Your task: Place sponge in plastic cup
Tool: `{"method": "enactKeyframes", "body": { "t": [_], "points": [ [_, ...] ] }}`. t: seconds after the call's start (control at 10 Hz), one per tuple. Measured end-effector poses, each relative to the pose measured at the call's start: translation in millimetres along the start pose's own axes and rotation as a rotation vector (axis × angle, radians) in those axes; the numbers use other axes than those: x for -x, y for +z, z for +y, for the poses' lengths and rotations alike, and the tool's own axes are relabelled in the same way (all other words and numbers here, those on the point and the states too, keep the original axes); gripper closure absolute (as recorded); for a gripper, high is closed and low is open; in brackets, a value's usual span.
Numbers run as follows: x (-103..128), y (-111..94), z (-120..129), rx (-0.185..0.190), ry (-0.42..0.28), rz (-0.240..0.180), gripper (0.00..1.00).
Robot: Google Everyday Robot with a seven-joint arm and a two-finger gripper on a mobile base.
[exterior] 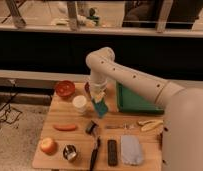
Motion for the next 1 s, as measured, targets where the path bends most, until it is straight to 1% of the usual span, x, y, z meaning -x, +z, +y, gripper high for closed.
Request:
{"method": "enactKeyframes", "body": {
  "t": [0.4,0.6,1.0],
  "points": [
    [-13.8,-2.5,4.8,0.018,0.008,0.028,1.00],
    [-14.8,1.0,7.0,0.026,0.007,0.026,1.00],
    [-14.5,0.7,6.9,0.025,0.007,0.026,1.00]
  ]
}}
